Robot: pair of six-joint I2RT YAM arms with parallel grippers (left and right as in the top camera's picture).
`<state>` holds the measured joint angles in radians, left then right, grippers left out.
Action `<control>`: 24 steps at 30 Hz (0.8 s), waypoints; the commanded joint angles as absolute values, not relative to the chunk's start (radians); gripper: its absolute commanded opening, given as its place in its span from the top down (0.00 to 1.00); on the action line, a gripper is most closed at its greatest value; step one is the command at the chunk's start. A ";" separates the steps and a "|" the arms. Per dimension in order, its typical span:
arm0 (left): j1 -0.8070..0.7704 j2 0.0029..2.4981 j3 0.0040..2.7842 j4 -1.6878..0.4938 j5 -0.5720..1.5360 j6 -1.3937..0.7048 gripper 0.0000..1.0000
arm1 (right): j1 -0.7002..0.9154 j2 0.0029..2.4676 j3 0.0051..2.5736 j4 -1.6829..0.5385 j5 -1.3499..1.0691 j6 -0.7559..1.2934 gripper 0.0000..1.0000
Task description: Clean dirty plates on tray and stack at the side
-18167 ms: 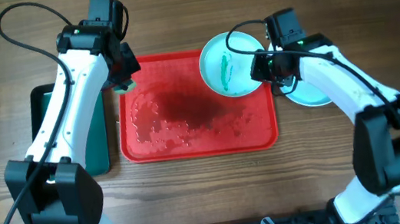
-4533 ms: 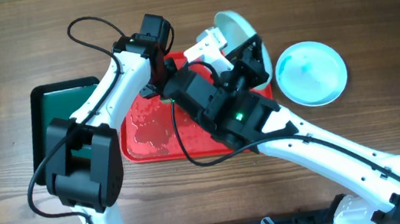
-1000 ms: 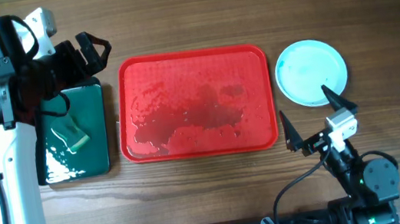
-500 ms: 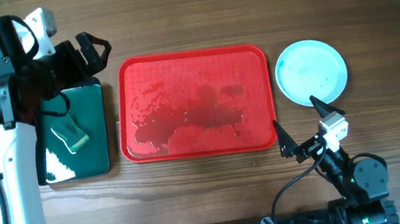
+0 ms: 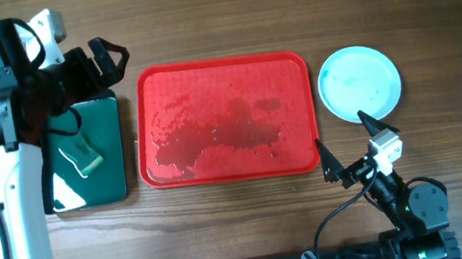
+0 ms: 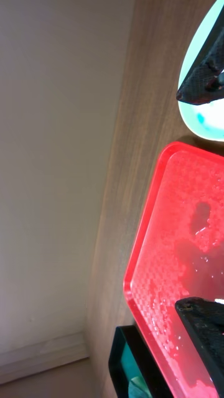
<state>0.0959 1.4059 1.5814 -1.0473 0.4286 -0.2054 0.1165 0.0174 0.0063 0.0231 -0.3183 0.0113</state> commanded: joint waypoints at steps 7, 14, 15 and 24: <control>0.088 0.985 1.499 -1.050 0.412 -0.189 0.00 | 0.113 0.010 0.005 0.028 -0.339 0.029 0.00; 0.087 0.650 0.985 -0.742 0.257 -0.186 0.00 | 0.113 0.010 0.005 0.028 -0.339 0.028 0.00; 0.087 0.591 0.884 -0.636 0.240 -0.186 0.00 | 0.113 0.010 0.005 0.028 -0.339 0.028 0.00; 0.088 0.188 0.278 0.009 0.204 -0.036 0.00 | 0.113 0.010 0.005 0.027 -0.339 0.028 0.00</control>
<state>0.0906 0.2871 0.4282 -0.0910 0.2245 -0.1318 0.1165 0.0174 0.0063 0.0235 -0.3218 0.0147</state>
